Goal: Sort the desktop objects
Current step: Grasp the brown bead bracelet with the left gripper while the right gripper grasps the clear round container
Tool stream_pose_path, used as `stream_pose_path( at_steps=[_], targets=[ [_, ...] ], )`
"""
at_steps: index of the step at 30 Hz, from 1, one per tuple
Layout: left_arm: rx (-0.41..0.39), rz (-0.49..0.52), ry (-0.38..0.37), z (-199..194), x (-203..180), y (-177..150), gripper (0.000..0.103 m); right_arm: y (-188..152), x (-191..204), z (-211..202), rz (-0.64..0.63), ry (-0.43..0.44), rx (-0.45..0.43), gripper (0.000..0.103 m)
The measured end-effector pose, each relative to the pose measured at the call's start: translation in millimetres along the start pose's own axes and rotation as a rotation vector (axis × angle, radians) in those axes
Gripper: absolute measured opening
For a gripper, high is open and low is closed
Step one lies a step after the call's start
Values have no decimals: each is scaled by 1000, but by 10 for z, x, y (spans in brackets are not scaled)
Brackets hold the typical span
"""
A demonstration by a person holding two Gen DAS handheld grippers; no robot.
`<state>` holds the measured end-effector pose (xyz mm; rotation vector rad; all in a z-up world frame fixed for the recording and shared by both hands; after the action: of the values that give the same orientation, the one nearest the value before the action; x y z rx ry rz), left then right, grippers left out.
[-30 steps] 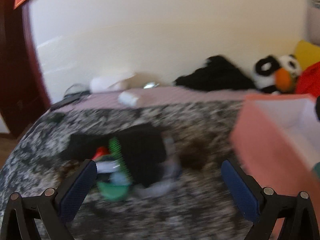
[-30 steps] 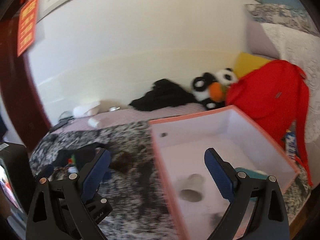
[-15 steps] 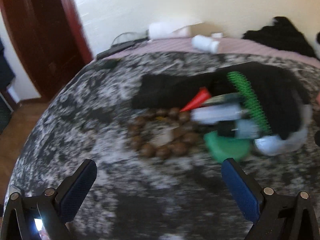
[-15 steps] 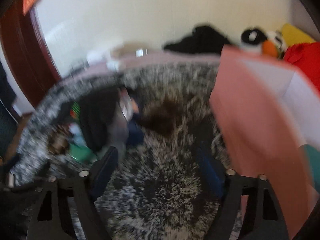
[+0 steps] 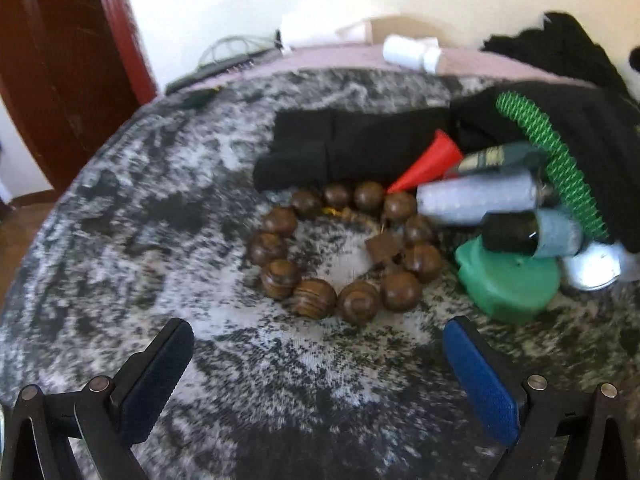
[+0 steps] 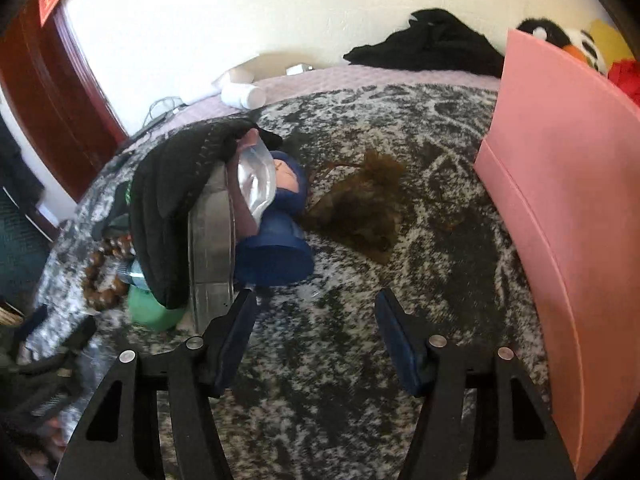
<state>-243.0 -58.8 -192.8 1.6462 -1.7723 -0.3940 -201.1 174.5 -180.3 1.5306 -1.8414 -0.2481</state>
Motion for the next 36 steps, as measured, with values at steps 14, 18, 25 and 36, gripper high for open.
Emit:
stream_pose_path(
  at_steps=[14,18,25,36],
  targets=[
    [68,-107,-145,334,33,189,103,-132,99,-146,98,33,58,67],
    [107,-101,-179,339,66,224,103,-220,207,-164,45,21,86,71],
    [99,-157,-170,438,29,280,103,-144,219,74,12,7,71,76],
    [42,-92,-124,240,-151,351,18,-57,456,186,-151,153,-19,26]
  ],
)
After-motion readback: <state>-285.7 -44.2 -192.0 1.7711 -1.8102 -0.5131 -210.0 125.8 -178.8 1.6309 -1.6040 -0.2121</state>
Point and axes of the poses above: each gripper's, at about its wrist camera, not at the fingertips, and z roughly the way its jaws point, x to its left, y to its top, the point moved 3 cm from there along z, roughly the way its jaws point, and after that the axes turned 13 degrees about y, right-handed, at the moved point
